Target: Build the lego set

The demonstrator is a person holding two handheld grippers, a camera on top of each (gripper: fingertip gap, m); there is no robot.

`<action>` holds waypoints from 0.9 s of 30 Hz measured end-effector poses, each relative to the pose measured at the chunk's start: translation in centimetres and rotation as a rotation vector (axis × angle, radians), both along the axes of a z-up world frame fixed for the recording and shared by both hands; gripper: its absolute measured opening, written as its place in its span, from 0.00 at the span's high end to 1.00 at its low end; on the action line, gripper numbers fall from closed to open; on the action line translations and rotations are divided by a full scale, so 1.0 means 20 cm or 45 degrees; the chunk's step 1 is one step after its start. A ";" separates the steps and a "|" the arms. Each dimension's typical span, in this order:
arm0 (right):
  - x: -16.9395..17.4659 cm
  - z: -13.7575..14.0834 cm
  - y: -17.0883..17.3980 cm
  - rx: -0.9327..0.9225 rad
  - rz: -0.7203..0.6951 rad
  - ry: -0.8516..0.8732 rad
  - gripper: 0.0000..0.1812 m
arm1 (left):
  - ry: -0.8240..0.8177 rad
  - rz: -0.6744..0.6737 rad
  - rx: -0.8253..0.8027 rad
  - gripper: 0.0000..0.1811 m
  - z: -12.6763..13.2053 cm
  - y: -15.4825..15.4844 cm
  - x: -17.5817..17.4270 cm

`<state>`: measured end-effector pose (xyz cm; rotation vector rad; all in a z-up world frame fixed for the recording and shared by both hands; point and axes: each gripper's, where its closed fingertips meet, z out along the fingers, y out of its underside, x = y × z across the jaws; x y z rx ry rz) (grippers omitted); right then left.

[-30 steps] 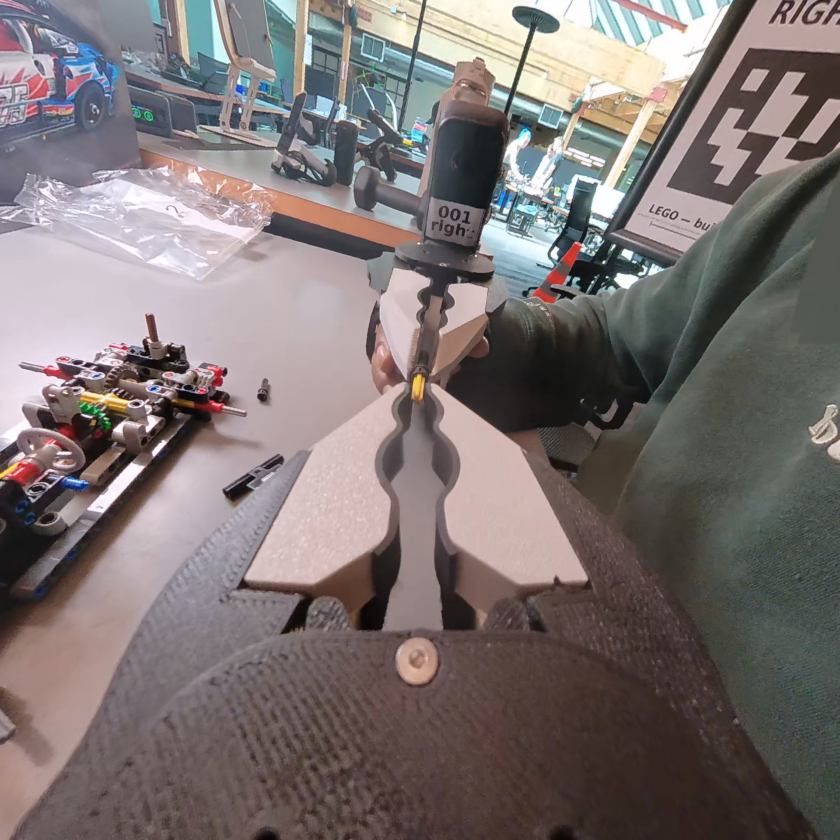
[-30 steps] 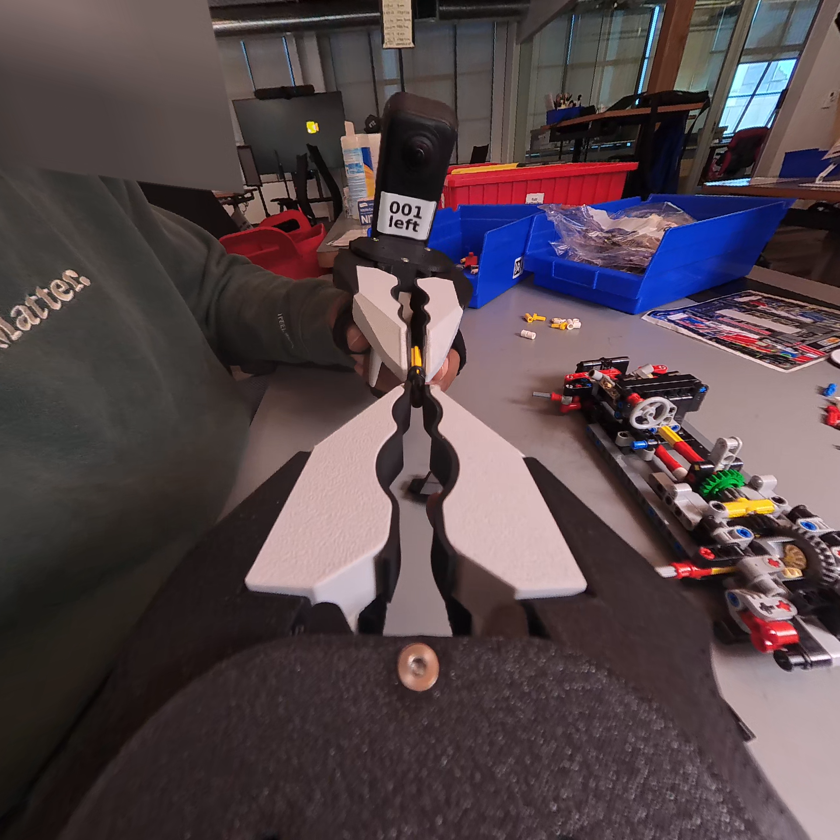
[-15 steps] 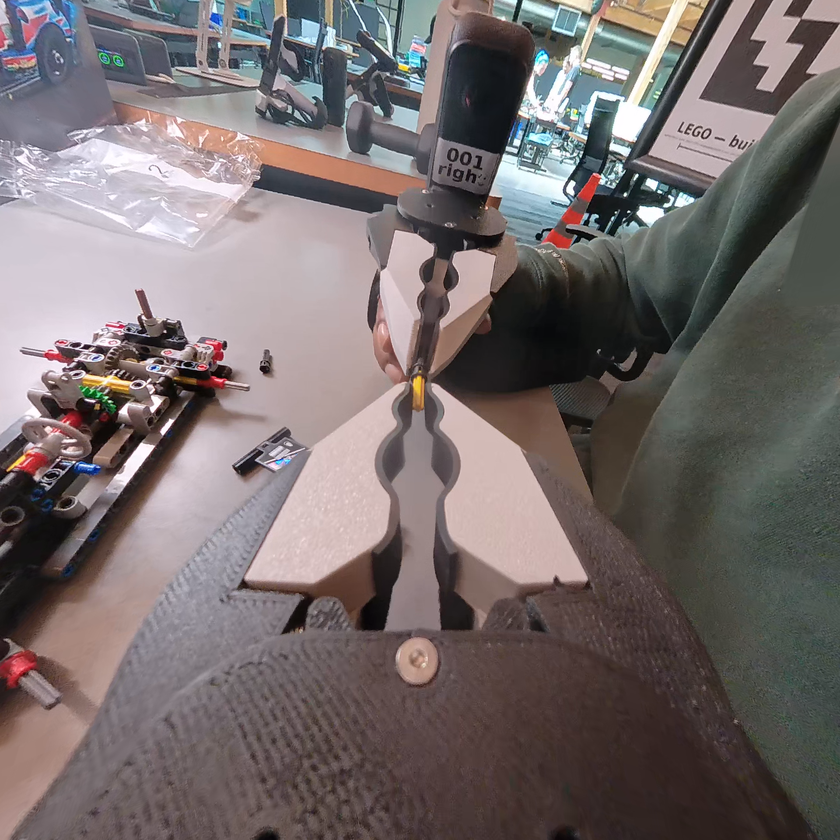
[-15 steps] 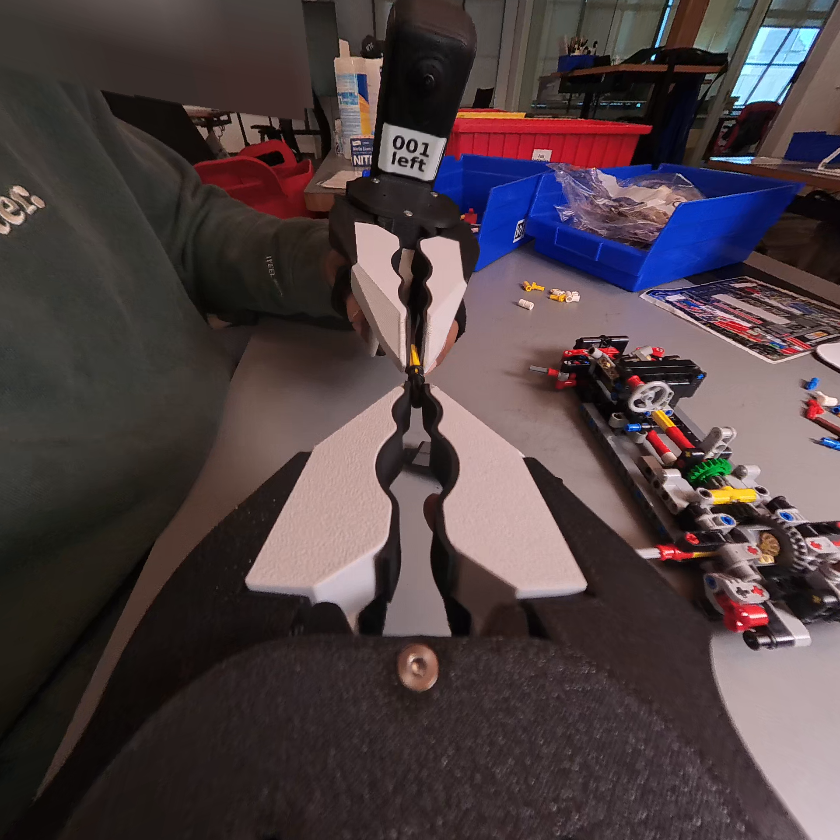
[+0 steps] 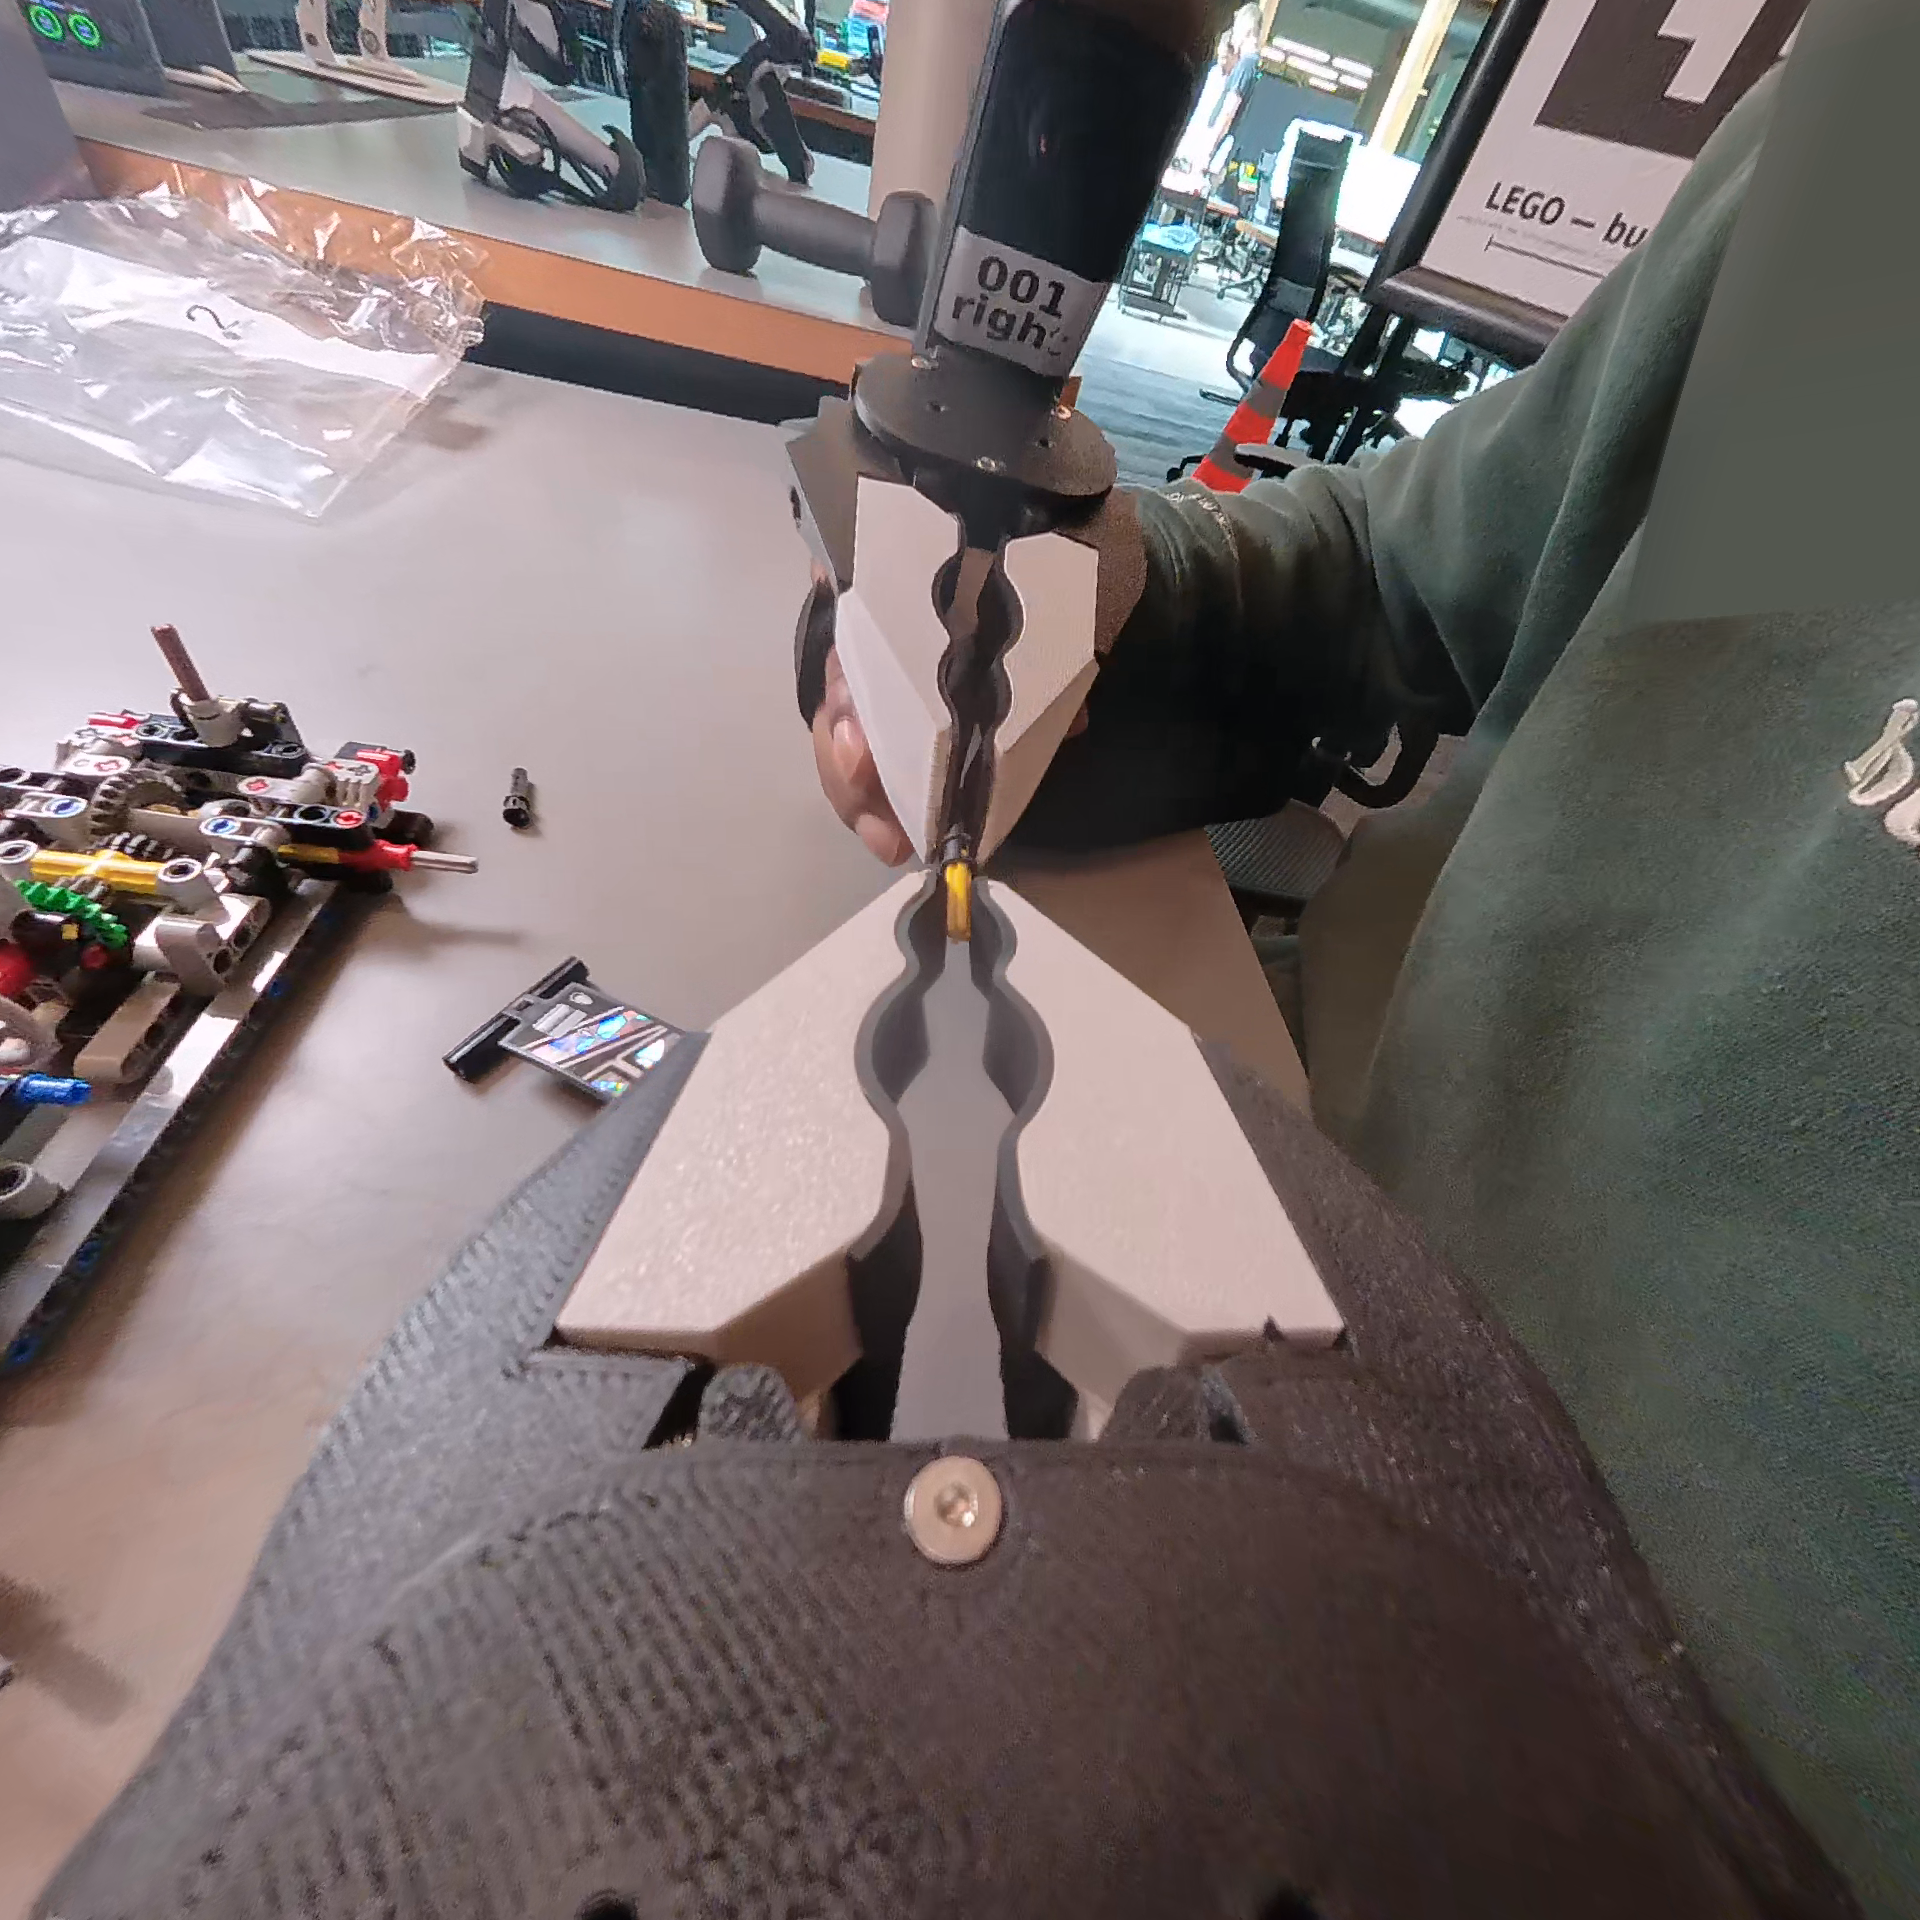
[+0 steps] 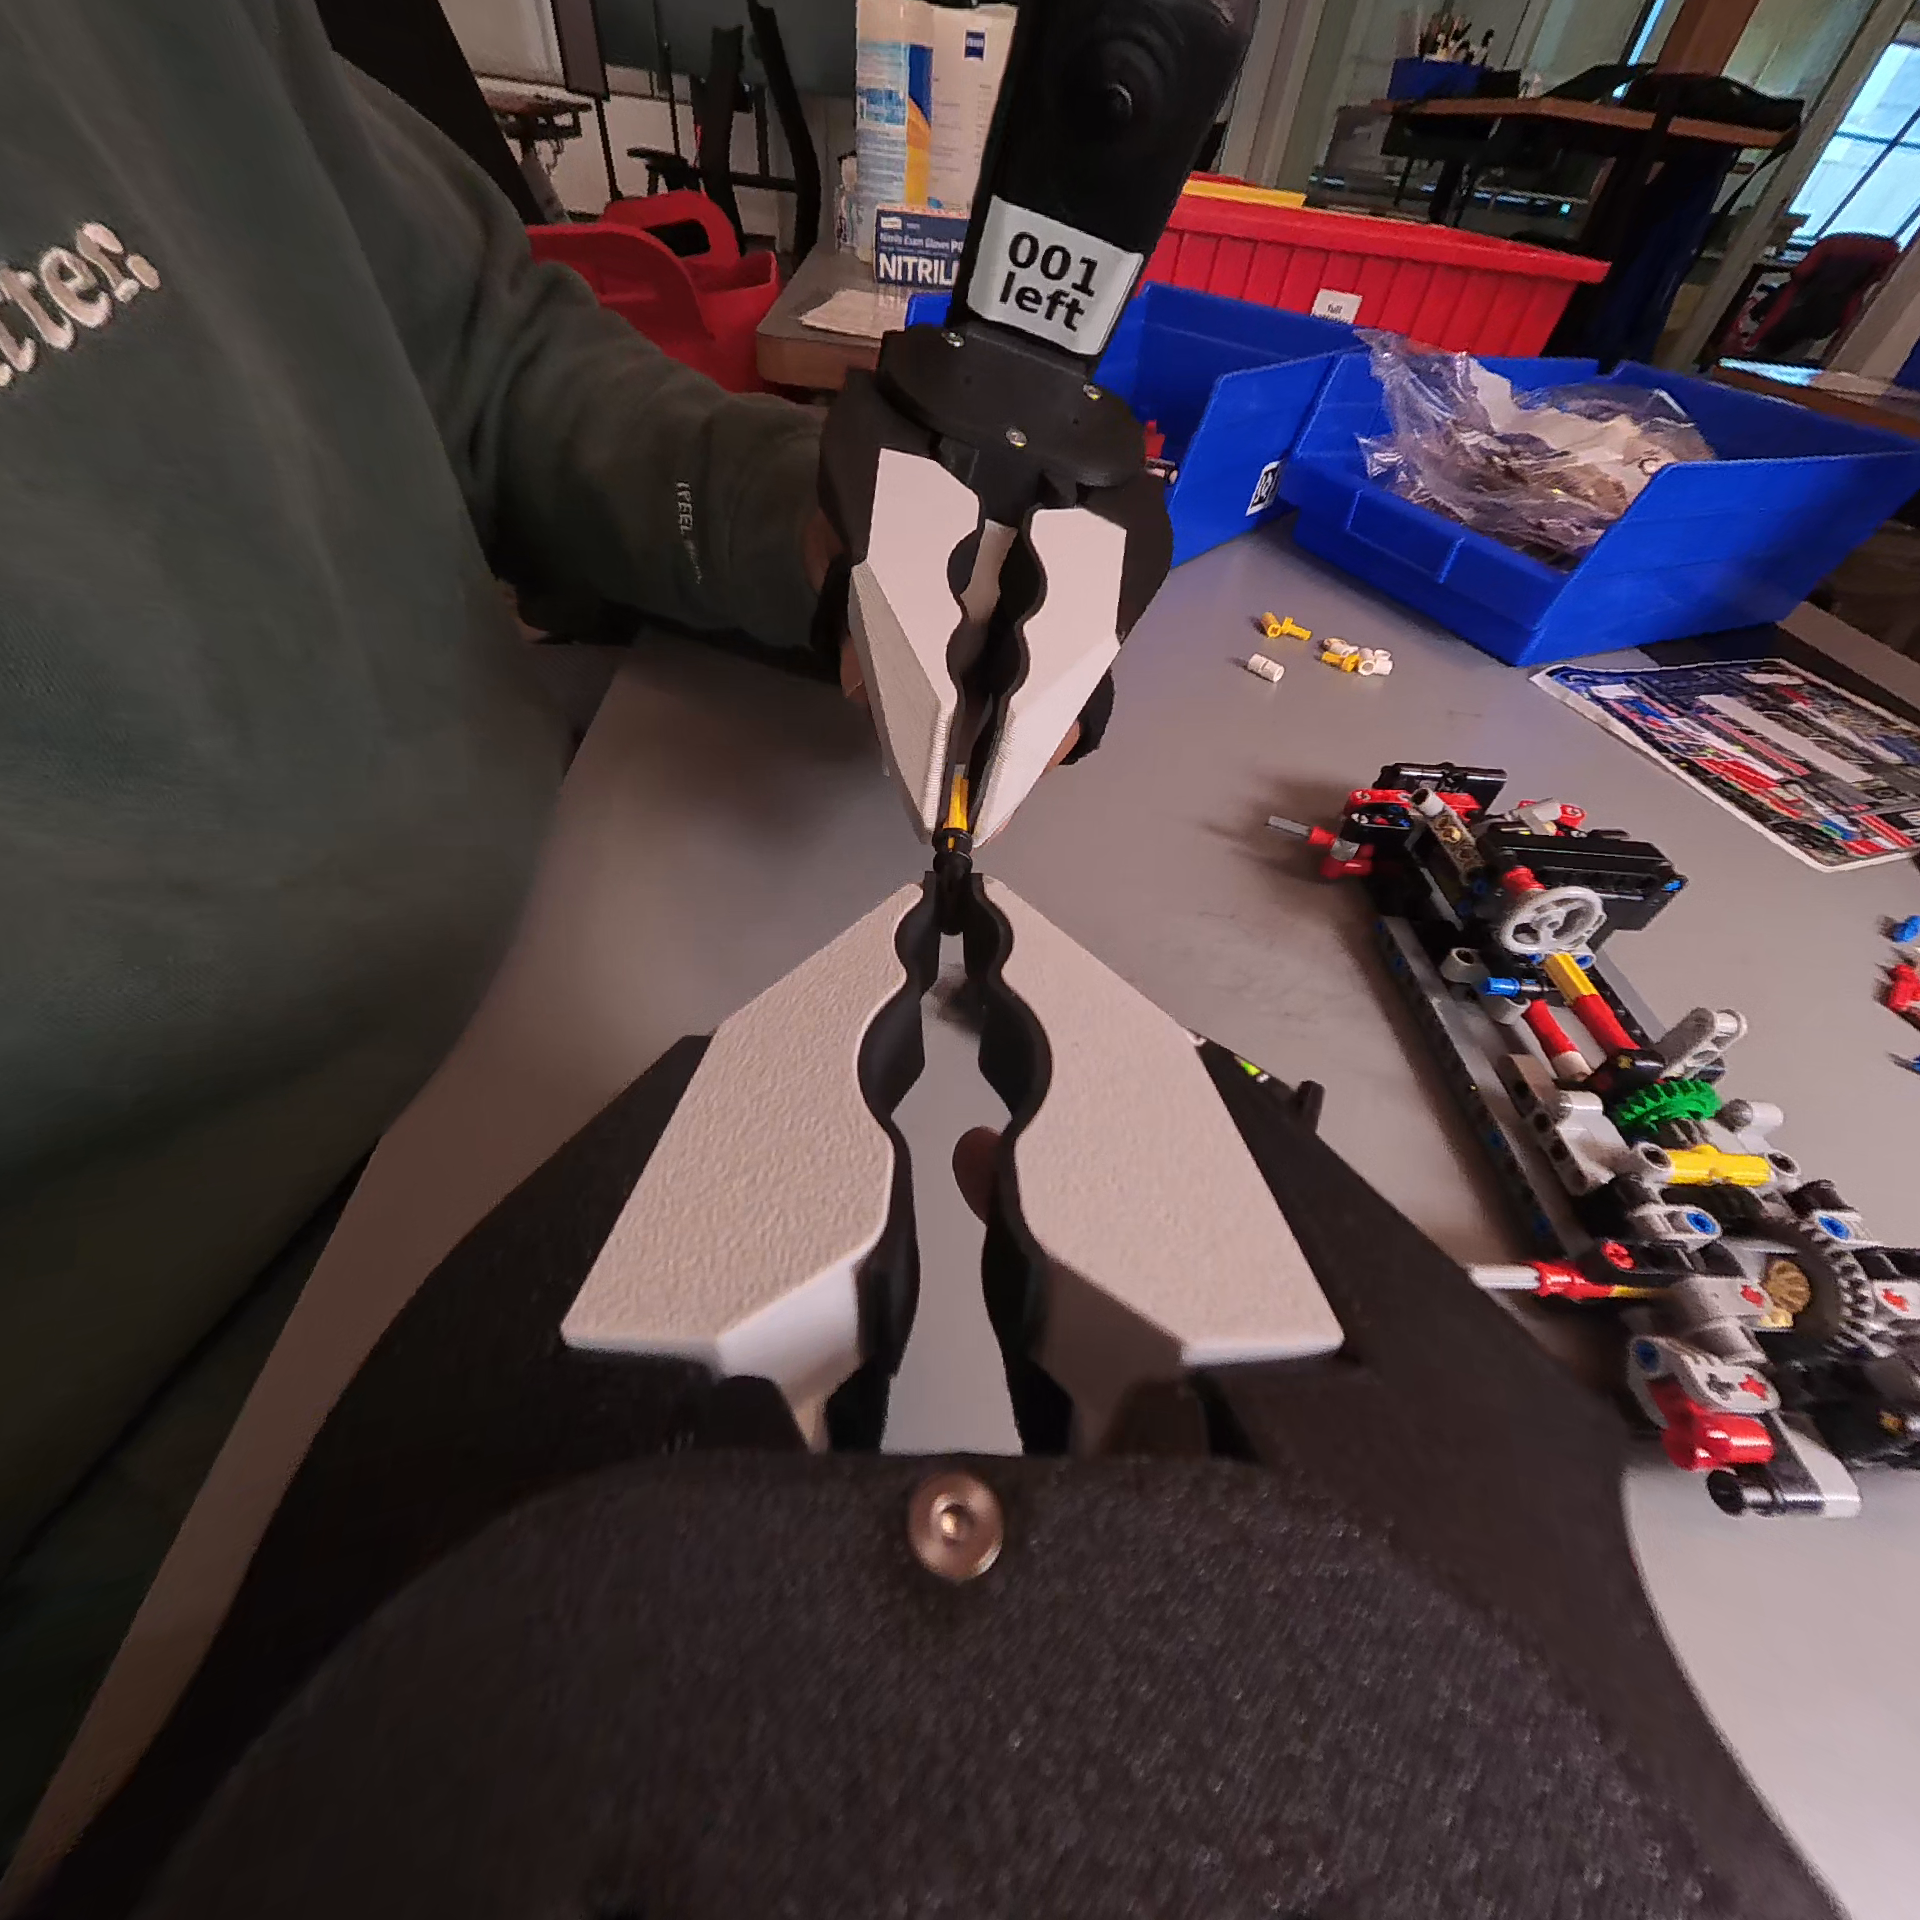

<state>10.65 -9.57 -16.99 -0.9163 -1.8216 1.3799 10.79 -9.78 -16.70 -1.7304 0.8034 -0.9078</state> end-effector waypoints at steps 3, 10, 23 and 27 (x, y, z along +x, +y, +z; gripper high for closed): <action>-0.01 -0.01 0.01 0.031 -0.020 -0.008 1.00 | 0.030 0.013 0.003 0.99 -0.01 0.01 0.00; -0.03 -0.03 0.02 0.073 -0.041 -0.030 1.00 | 0.076 0.039 0.019 0.99 -0.03 0.03 -0.01; -0.05 -0.04 0.05 0.073 -0.080 -0.024 1.00 | 0.099 0.060 0.039 0.99 -0.01 0.04 -0.06; -0.05 -0.04 0.05 0.060 -0.089 -0.026 1.00 | 0.096 0.067 0.031 1.00 -0.01 0.04 -0.06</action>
